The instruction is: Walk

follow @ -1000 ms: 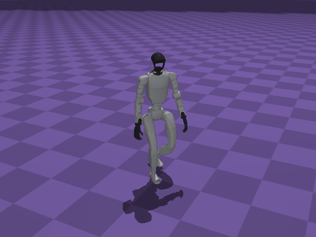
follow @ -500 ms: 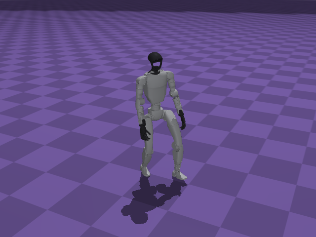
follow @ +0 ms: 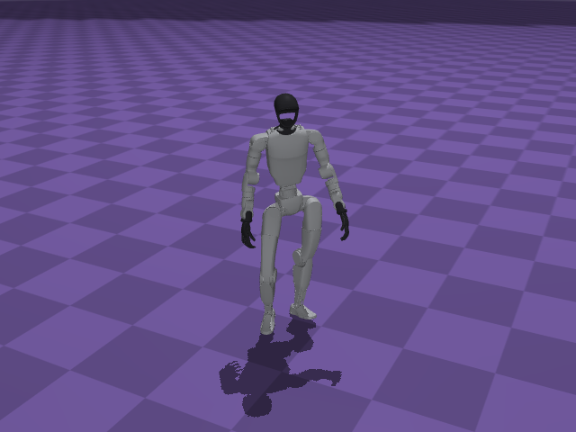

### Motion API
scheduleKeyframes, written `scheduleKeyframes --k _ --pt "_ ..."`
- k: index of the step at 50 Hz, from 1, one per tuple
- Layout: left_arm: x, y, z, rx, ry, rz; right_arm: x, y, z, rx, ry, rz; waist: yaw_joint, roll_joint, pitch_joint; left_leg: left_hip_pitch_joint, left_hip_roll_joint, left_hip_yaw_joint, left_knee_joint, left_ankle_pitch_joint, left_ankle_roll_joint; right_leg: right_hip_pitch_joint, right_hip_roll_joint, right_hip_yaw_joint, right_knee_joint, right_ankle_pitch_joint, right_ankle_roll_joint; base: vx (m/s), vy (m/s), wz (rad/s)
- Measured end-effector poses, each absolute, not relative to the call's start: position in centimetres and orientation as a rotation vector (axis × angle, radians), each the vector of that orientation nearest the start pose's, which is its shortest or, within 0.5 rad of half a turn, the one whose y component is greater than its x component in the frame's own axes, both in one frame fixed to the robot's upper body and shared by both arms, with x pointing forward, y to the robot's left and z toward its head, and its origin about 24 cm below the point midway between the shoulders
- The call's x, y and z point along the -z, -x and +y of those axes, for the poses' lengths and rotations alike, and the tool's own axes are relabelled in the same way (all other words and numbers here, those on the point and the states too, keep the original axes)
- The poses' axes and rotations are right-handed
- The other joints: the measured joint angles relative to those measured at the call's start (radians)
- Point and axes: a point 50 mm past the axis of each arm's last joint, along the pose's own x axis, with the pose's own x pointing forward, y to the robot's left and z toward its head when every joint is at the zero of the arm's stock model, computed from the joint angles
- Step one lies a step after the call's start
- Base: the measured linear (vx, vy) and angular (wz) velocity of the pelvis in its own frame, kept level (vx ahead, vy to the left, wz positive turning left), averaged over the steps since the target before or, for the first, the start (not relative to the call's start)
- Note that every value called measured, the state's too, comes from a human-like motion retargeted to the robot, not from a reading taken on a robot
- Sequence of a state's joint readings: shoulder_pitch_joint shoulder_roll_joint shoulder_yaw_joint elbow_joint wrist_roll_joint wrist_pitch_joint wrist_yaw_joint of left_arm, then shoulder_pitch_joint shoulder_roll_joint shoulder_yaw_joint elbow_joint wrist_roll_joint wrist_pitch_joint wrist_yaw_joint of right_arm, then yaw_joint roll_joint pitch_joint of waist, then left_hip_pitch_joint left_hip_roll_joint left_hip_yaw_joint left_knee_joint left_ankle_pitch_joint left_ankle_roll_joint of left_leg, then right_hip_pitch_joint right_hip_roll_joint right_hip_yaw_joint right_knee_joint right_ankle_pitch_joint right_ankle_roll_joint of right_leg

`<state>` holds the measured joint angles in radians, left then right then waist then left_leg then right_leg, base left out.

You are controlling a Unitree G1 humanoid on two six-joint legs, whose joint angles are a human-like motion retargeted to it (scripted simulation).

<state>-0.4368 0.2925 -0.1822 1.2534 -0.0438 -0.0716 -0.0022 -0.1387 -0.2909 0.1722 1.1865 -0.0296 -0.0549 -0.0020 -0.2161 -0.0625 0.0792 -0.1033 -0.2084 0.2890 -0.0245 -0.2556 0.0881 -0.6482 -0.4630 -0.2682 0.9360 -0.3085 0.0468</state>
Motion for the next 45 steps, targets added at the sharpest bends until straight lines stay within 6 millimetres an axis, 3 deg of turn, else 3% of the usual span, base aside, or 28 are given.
scheduleKeyframes --k 4,10,19,25,31,34,40,45 --pt "8.7 -25.7 22.3 0.019 -0.34 0.756 14.2 -14.8 -23.8 -0.05 0.379 1.046 0.021 0.02 -0.024 -0.004 0.032 0.019 -0.006 -0.018 -0.009 -0.015 0.068 -0.028 -0.187 0.128 0.049 0.21 0.0 -0.31" --pt "10.6 -23.3 21.4 0.048 -0.289 0.834 14.7 -13.7 -23.3 -0.088 0.346 1.08 0.035 -0.018 -0.056 0.017 0.022 0.028 0.02 -0.053 -0.005 -0.03 0.058 0.002 -0.193 0.197 0.071 0.18 -0.06 -0.06" --pt "14.0 -17.3 21.6 0.008 -0.197 1.034 14.0 -15.0 -23.8 -0.013 0.317 1.012 0.059 -0.05 -0.078 -0.006 0.099 0.05 0.26 -0.193 -0.014 0.074 0.12 0.009 -0.232 0.077 0.05 0.19 -0.13 -0.18" --pt "15.0 -15.0 21.6 -0.038 -0.149 1.109 13.2 -16.5 -24.5 0.073 0.312 0.951 0.081 -0.018 -0.064 -0.105 0.262 0.09 0.612 -0.312 -0.042 0.168 0.229 -0.023 -0.31 0.02 0.029 0.16 -0.16 -0.35" --pt "14.6 -16.3 20.8 -0.029 -0.136 1.078 13.0 -16.8 -25.0 0.119 0.284 0.953 0.124 0.083 -0.047 -0.236 0.501 0.096 0.866 -0.369 -0.054 0.263 0.405 -0.063 -0.475 0.054 0.003 0.12 -0.12 -0.48" --pt "14.0 -18.0 20.0 0.001 -0.144 1.032 13.0 -16.6 -25.4 0.133 0.261 0.973 0.157 0.158 -0.042 -0.297 0.575 0.042 0.861 -0.384 -0.071 0.404 0.544 -0.061 -0.8 0.208 -0.006 0.11 -0.06 -0.65" --pt "13.1 -20.2 19.0 0.054 -0.183 0.952 13.8 -14.9 -25.5 0.122 0.23 1.047 0.166 0.202 -0.046 -0.348 0.574 -0.031 0.787 -0.338 -0.103 0.444 0.593 -0.031 -0.89 0.258 0.0 0.07 -0.01 -0.37" --pt "12.2 -21.8 18.4 0.096 -0.218 0.89 14.5 -13.4 -25.3 0.105 0.217 1.102 0.155 0.209 -0.061 -0.342 0.543 -0.026 0.734 -0.314 -0.094 0.466 0.586 -0.013 -0.977 0.305 0.012 0.06 0.05 -0.09"
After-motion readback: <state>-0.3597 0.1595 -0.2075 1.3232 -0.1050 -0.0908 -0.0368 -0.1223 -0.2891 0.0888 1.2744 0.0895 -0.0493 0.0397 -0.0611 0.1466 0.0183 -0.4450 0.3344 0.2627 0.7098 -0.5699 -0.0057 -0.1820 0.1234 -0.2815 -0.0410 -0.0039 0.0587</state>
